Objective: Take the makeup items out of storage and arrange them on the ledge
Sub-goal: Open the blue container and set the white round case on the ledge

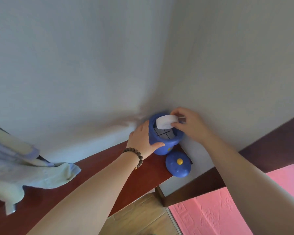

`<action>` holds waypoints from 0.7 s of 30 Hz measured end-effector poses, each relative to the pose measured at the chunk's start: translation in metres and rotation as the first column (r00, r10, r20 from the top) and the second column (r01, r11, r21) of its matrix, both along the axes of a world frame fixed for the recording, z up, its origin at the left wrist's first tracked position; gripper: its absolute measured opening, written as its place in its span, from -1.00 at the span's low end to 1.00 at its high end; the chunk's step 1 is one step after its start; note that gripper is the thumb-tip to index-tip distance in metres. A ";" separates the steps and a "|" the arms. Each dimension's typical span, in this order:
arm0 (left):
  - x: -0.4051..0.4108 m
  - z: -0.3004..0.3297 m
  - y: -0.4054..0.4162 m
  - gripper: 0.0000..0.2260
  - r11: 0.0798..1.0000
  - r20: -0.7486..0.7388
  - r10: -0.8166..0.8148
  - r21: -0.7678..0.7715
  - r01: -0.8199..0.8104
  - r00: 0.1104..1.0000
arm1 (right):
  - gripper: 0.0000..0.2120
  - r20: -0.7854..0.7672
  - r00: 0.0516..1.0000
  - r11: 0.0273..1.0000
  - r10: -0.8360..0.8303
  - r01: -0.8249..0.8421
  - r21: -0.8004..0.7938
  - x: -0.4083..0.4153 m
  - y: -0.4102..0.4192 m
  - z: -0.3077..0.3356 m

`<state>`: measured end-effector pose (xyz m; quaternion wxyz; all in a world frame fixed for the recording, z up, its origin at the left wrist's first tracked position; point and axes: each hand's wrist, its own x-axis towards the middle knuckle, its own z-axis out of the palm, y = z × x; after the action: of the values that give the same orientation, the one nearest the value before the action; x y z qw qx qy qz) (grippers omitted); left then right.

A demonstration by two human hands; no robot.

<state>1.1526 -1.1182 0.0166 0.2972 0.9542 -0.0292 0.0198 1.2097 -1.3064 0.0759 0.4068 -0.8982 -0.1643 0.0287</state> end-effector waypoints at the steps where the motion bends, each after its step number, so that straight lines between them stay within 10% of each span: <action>1: -0.005 0.001 0.006 -0.20 1.000 0.019 0.000 0.029 0.000 1.000 | -0.73 0.016 1.000 0.999 -0.004 0.004 0.033 -0.008 0.004 0.005; 21: -0.251 -0.021 0.217 -0.31 0.727 -0.002 0.678 0.153 -0.669 0.735 | -0.78 -0.098 0.794 0.797 0.600 -0.604 -0.013 -0.160 0.275 -0.086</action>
<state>0.9013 -0.9011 -0.0048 0.2017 0.9185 0.3261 0.0964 1.0496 -1.0318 -0.0105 0.3637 -0.8059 -0.4223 0.1998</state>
